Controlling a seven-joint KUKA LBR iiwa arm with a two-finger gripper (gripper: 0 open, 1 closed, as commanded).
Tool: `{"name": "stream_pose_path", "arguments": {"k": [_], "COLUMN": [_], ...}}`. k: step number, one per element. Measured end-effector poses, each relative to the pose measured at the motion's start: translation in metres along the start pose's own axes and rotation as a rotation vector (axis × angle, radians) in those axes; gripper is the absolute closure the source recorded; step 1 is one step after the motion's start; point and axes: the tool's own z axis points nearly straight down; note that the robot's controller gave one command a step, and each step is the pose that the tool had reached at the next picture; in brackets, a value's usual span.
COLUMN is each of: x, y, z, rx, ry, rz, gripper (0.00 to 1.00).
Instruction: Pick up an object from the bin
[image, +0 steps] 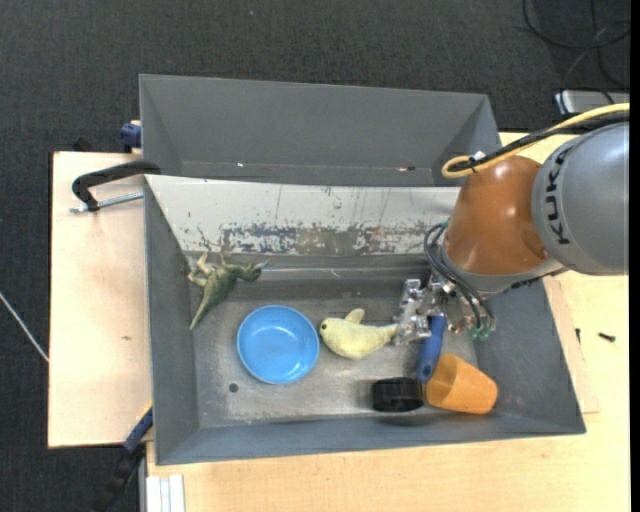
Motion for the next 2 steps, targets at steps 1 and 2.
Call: {"name": "stream_pose_path", "arguments": {"k": [1,2], "x": [-0.004,-0.007], "y": [0.000,0.000], "z": [-0.071,-0.112], "rx": [0.002,0.002], "ry": [-0.005,-0.003], "rz": [0.000,-0.001], "gripper": [1.00,1.00]}}
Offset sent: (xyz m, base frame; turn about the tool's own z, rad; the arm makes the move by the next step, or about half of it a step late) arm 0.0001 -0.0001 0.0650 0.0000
